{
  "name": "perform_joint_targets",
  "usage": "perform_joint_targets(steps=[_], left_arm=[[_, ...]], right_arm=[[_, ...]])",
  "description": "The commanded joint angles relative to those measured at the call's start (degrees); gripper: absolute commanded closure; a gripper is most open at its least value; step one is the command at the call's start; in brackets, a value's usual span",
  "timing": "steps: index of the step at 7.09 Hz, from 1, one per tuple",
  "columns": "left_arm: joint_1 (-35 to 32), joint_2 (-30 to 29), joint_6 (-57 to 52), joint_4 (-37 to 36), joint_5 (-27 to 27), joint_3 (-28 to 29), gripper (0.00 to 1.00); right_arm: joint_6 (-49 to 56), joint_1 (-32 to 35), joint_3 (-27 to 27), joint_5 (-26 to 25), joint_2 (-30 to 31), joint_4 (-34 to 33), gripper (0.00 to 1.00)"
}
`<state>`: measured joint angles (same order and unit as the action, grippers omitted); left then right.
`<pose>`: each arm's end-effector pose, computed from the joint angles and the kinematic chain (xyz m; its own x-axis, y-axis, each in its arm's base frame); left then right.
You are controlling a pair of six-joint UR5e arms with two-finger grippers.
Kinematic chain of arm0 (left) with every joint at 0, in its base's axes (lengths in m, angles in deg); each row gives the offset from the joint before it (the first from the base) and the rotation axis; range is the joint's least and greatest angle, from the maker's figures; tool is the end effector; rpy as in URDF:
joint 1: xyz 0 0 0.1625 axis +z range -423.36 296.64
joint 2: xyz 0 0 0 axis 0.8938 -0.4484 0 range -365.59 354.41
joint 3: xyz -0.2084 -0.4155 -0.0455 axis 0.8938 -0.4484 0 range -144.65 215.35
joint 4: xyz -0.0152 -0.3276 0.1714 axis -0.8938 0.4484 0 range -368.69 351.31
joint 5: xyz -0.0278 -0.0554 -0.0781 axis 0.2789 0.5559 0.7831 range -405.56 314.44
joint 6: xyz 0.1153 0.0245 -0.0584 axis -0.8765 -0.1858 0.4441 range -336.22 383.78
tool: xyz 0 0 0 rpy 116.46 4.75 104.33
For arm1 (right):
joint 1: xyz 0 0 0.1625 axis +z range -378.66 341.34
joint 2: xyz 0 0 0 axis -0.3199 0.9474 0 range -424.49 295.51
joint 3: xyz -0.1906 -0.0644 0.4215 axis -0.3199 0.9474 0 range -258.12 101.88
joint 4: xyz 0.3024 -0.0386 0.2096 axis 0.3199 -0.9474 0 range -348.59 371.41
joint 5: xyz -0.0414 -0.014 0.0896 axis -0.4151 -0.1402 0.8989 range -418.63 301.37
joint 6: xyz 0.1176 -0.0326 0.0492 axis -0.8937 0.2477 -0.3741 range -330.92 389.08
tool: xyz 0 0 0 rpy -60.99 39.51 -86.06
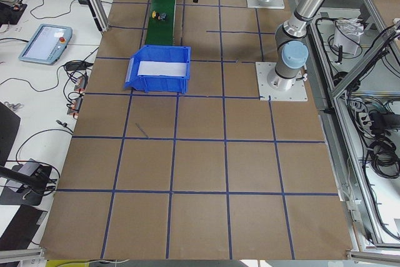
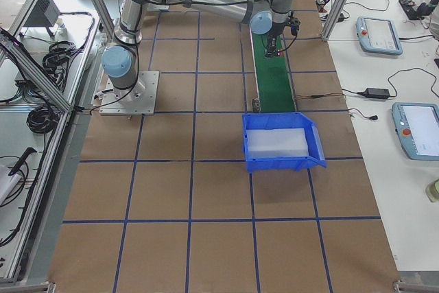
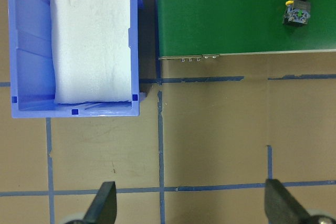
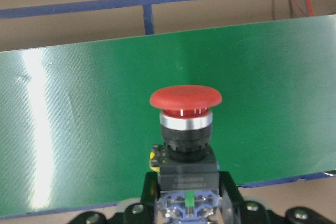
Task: Transport two buttons from left to right
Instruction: 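Lift the red button with the right gripper and carry it toward the far blue bin, then lower the red button into the blue bin and open the right gripper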
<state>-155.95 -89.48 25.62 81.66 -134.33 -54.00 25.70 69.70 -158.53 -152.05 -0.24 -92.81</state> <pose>-0.1545 -0.4002 0.5479 -0.9996 0.0156 0.0250 0.0127 0.9938 -0.1107 0.1074 -0.6329 0.3524 -0.9944 0.0854 0.0615 0.0873 0.9957 0.0303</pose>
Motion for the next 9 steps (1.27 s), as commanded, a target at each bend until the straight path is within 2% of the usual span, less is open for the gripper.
perform_joint_targets(steps=[1,2,4,5,6,7,9], left_arm=[[-0.1,-0.1,-0.1,0.3,-0.1,0.1,0.00],[-0.2,-1.1,0.0,0.1,0.0,0.3,0.00],[-0.2,-1.1,0.0,-0.2,0.0,-0.5,0.00],[-0.2,-0.5,-0.1,-0.3,-0.2,-0.8,0.00],[-0.2,-0.7,-0.1,-0.6,-0.2,-0.8,0.00],[-0.2,-1.3,0.1,-0.8,0.3,-0.7,0.00],[-0.2,-1.1,-0.3,-1.4,0.0,-1.2,0.00]], right_arm=[[9.5,-6.2,0.2,-0.2,3.8,3.7,0.95],[20.2,-10.1,0.0,0.0,4.1,3.6,0.95],[26.4,-18.0,0.1,0.2,4.6,4.1,0.95],[32.0,-20.2,0.6,-1.3,4.7,3.8,0.94],[37.4,-25.1,1.3,-2.3,4.5,3.2,0.93],[39.6,-29.3,2.0,-1.7,3.4,3.2,0.92],[39.8,-31.4,5.2,-1.5,-2.3,2.4,0.91]])
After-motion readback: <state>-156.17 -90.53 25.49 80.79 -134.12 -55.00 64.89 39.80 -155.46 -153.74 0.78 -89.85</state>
